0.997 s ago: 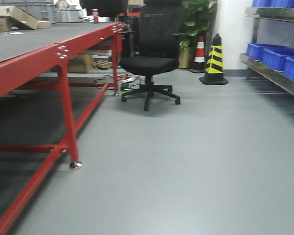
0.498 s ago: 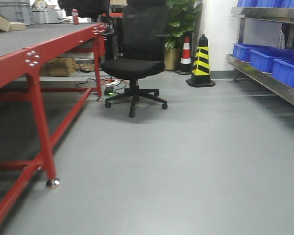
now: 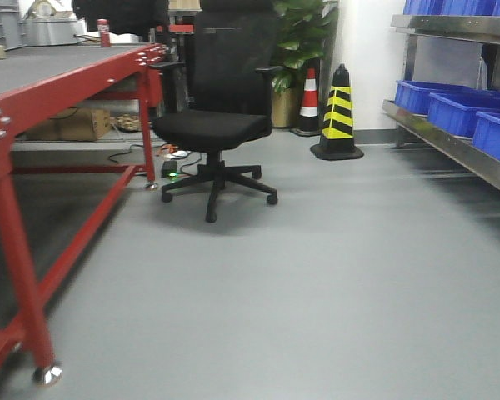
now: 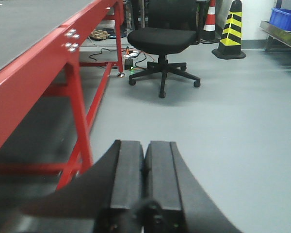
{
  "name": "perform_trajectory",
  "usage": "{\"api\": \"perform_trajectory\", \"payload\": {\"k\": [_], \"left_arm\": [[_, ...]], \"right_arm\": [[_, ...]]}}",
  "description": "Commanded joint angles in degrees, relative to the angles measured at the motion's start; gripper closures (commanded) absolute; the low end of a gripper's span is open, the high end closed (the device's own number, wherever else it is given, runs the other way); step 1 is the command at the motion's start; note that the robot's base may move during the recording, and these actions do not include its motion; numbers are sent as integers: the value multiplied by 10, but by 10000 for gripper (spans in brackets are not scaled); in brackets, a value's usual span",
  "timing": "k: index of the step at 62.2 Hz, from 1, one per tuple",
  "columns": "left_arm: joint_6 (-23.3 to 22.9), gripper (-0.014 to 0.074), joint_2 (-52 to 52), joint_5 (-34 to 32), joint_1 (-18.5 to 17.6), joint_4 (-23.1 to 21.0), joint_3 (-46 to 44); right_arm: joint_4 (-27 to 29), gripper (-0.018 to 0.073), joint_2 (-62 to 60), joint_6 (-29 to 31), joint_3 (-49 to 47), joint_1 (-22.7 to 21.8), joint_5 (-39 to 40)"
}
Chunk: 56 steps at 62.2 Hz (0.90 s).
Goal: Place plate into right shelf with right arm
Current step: 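Drive the base away from the table holding the plate in the right gripper, then drive the base up to the steel shelf with blue bins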
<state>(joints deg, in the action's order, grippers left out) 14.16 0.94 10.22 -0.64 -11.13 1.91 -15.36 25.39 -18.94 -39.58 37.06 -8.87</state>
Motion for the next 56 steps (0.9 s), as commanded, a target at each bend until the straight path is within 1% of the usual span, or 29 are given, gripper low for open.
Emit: {"api": "perform_trajectory", "payload": {"k": [1, 56], "left_arm": [[-2, 643, 7, -48, -2, -4, 4], [-2, 643, 7, -48, -2, -4, 4]], "right_arm": [[-7, 522, 4, 3, -15, 1, 54], [-7, 522, 4, 3, -15, 1, 54]]}}
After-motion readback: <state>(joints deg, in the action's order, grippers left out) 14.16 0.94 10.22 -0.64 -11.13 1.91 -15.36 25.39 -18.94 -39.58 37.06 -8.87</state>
